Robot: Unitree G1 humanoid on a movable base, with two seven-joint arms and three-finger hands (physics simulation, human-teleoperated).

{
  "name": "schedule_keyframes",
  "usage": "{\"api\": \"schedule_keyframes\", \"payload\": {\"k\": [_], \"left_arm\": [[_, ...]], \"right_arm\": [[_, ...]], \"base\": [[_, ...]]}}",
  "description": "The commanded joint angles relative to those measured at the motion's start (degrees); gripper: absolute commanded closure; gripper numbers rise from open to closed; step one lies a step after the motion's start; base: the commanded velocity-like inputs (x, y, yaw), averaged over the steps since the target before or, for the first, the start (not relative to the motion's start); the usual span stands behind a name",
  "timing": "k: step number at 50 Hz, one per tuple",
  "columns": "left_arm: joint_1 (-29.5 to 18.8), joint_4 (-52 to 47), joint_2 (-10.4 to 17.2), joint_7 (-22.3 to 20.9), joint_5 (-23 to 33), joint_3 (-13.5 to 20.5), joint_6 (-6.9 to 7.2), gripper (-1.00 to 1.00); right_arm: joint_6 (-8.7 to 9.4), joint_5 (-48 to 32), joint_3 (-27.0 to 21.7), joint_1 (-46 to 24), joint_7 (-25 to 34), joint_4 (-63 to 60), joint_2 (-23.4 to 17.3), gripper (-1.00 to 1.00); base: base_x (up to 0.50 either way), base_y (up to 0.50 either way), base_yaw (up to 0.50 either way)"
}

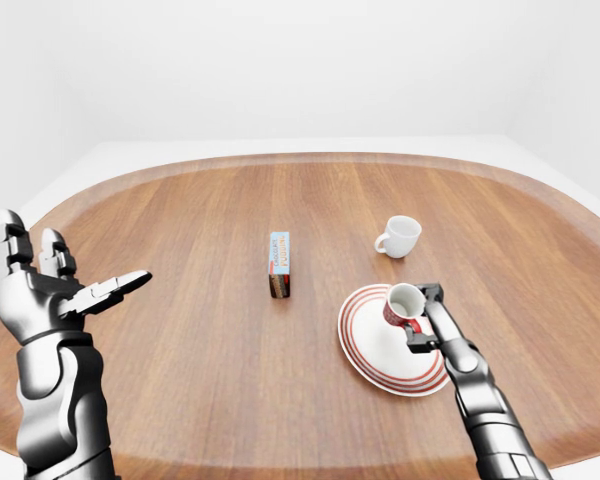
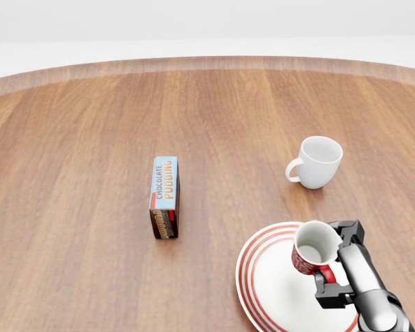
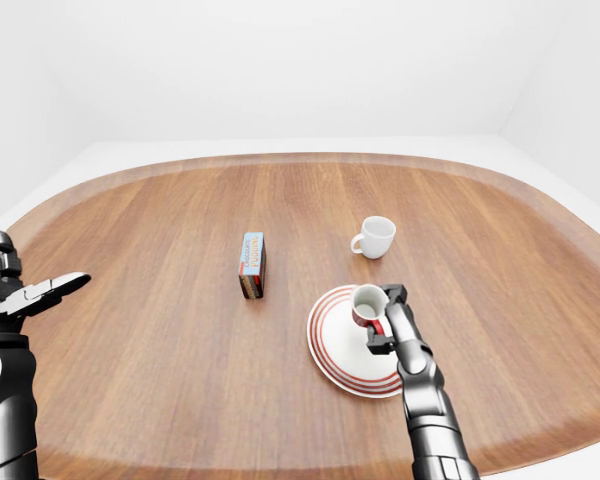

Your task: Pick up the red mug and put it on the plate

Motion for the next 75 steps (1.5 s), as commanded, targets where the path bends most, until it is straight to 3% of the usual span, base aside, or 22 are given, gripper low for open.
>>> {"api": "schedule_keyframes", "payload": {"k": [1,15,34,38,39,40,41,43,44,48,51,55,59,64,68,70,72,74,75], "left_arm": [[-0.02,0.45,0.09,-0.12,-0.04,0.00,0.00,-1.00],[-0.06,0.16,0.12,-0.06,-0.03,0.03,0.00,-1.00],[-0.16,0.78,0.08,-0.04,0.13,-0.23,0.00,-1.00],[-0.16,0.68,0.07,0.03,0.13,-0.26,0.00,-1.00],[-0.14,0.62,0.06,0.04,0.13,-0.27,0.00,-1.00],[-0.13,0.59,0.05,0.05,0.13,-0.27,0.00,-1.00],[-0.14,0.60,0.05,0.06,0.13,-0.26,0.00,-1.00],[-0.07,0.42,0.03,0.08,0.12,-0.26,0.00,-1.00],[-0.04,0.29,0.02,0.12,0.10,-0.25,0.00,-1.00],[0.01,0.06,-0.03,0.10,0.13,-0.19,0.00,-1.00],[0.06,-0.19,-0.06,0.15,0.13,-0.13,0.00,-1.00],[0.09,-0.36,-0.10,0.09,0.16,-0.06,0.00,-1.00],[0.06,-0.23,-0.09,0.01,0.22,-0.05,0.00,-1.00],[0.10,0.01,-0.08,-0.10,0.23,-0.05,0.00,-1.00],[0.17,-0.07,-0.11,-0.11,0.23,-0.03,0.00,-1.00],[0.20,-0.23,-0.11,-0.10,0.21,-0.01,0.00,-1.00],[0.15,-0.11,-0.10,-0.11,0.25,-0.01,0.00,-1.00],[0.17,-0.10,-0.12,-0.12,0.29,-0.04,0.00,-1.00],[0.17,-0.09,-0.12,-0.15,0.31,-0.06,0.00,-1.00]], "right_arm": [[0.00,1.27,0.15,-1.34,-0.43,5.90,-0.24,1.00],[0.00,2.57,1.76,-9.43,-5.34,22.97,-2.25,1.00],[0.00,2.86,2.16,-9.03,-5.04,22.28,-2.56,1.00],[0.00,2.82,2.16,-9.14,-5.11,22.75,-2.61,0.66],[0.00,2.72,2.21,-9.07,-5.05,22.54,-2.60,0.14],[0.00,2.71,2.21,-9.04,-5.05,22.48,-2.58,0.00],[0.00,2.65,2.22,-8.98,-5.00,22.32,-2.59,-0.59],[0.00,2.44,2.26,-8.51,-4.81,21.31,-2.56,-1.00],[0.00,2.36,2.24,-8.22,-4.60,20.49,-2.53,-1.00],[0.00,1.18,2.00,-5.43,-3.06,13.17,-2.16,-1.00],[0.00,-1.12,1.26,-0.33,0.26,-0.34,-1.37,-1.00],[0.00,-6.99,-1.55,8.56,8.80,-28.67,0.05,-1.00],[0.00,-14.08,-4.48,12.57,18.08,-49.26,1.82,-1.00],[0.00,-23.16,-9.23,13.34,31.20,-69.41,3.45,-1.00],[0.00,-29.20,-14.22,11.24,32.23,-80.21,3.01,-1.00],[0.00,-33.01,-22.36,5.40,32.23,-83.11,3.72,-1.00],[0.00,-37.51,-36.75,-10.33,32.23,-83.33,-1.10,-1.00],[0.00,-43.56,-41.10,-22.14,32.23,-83.34,-10.50,-1.00],[0.00,-46.87,-40.79,-31.02,32.23,-83.34,-22.83,-1.00]], "base": [[0.00,0.00,0.00],[0.00,0.00,0.00],[0.00,0.00,0.00],[0.01,0.00,0.01],[0.01,0.00,0.01],[0.00,0.00,0.01],[0.00,0.00,0.00],[0.00,0.00,0.00],[0.00,0.00,0.00],[0.00,0.00,0.00],[0.00,0.00,0.00],[0.00,0.00,0.00],[0.00,0.00,0.00],[0.00,0.00,0.00],[0.00,0.00,0.00],[0.00,0.00,0.00],[0.00,0.00,0.00],[0.00,0.00,0.00],[0.00,0.00,0.00]]}}
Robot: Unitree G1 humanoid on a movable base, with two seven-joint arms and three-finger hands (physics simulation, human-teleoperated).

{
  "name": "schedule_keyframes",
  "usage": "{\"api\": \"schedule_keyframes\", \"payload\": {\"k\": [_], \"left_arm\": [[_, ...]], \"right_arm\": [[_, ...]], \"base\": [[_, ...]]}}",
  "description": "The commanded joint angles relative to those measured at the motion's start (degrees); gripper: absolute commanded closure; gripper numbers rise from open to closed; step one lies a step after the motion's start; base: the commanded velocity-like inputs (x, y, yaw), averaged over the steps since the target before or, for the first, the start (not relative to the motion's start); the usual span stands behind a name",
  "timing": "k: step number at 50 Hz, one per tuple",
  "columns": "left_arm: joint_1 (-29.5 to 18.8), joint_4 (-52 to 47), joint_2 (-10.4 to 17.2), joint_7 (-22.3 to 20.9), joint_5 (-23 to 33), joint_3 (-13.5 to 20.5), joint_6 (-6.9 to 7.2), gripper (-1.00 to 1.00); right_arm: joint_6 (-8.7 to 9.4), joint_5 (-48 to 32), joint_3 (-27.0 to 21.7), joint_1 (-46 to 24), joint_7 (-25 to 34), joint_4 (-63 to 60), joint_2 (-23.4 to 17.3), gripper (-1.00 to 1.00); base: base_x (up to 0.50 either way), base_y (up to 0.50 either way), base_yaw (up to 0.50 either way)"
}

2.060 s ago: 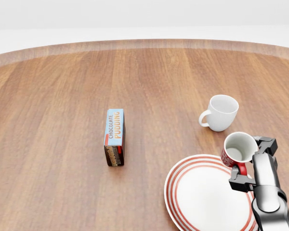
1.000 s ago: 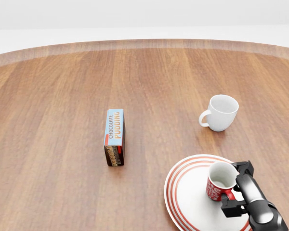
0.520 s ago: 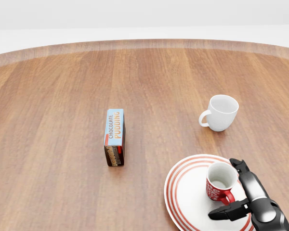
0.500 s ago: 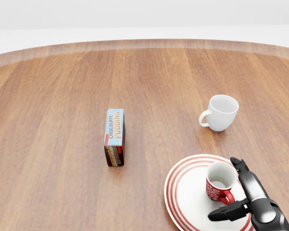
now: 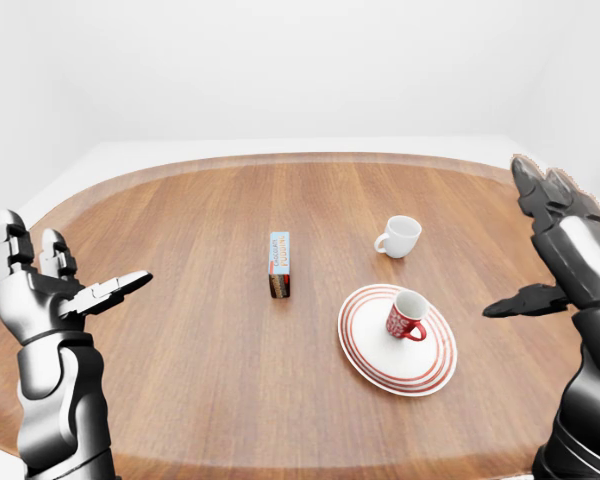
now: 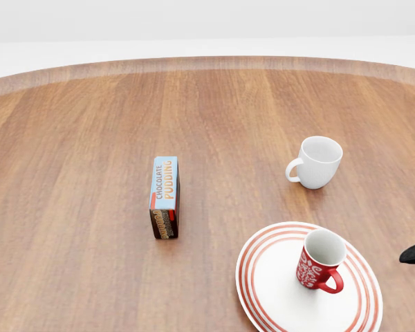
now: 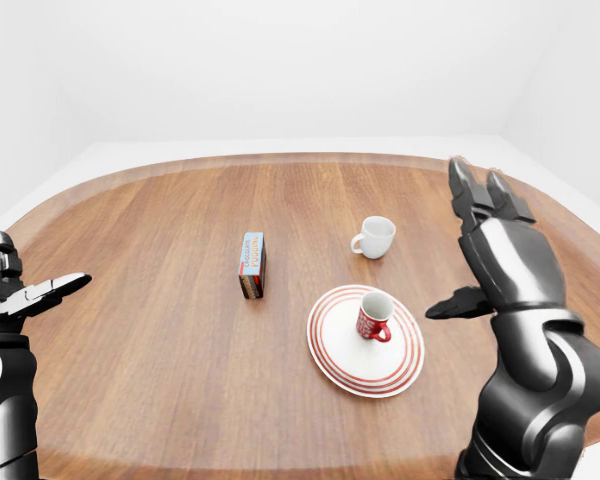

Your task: Pick up the red mug and put it on the plate

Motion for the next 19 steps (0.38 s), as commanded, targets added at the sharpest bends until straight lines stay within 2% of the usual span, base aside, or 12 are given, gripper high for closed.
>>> {"api": "schedule_keyframes", "payload": {"k": [1,3,4,5,7,10,19], "left_arm": [[0.05,-0.05,-0.03,-0.07,0.08,0.00,0.00,-1.00],[0.10,-0.27,0.01,-0.04,-0.03,0.10,0.00,-1.00],[0.10,-0.51,0.07,0.03,-0.15,0.20,0.00,-1.00],[0.10,-0.58,0.07,0.04,-0.17,0.22,0.00,-1.00],[0.08,-0.75,0.11,0.11,-0.22,0.29,0.00,-1.00],[0.08,-0.90,0.11,0.10,-0.25,0.35,0.00,-1.00],[-0.02,-0.64,0.11,0.01,-0.18,0.35,0.00,-1.00]], "right_arm": [[0.00,-23.18,-20.11,-34.24,0.01,-24.00,-31.83,-1.00],[0.00,-22.11,-19.38,-35.17,0.01,-24.00,-48.71,-1.00],[0.00,-20.83,-21.57,-33.43,0.01,-24.00,-55.99,-1.00],[0.00,-19.62,-23.43,-31.45,0.01,-23.98,-59.20,-1.00],[0.00,-16.98,-27.58,-32.50,0.01,-23.97,-61.90,-1.00],[0.00,-16.30,-30.01,-33.00,0.01,-23.96,-62.23,-1.00],[0.00,-16.69,-28.93,-34.89,0.01,-23.96,-62.17,-1.00]], "base": [[0.00,0.00,0.00],[0.00,0.00,0.00],[0.00,0.00,0.00],[0.00,0.00,0.00],[0.00,0.00,0.00],[0.00,0.00,0.00],[0.00,0.00,0.00]]}}
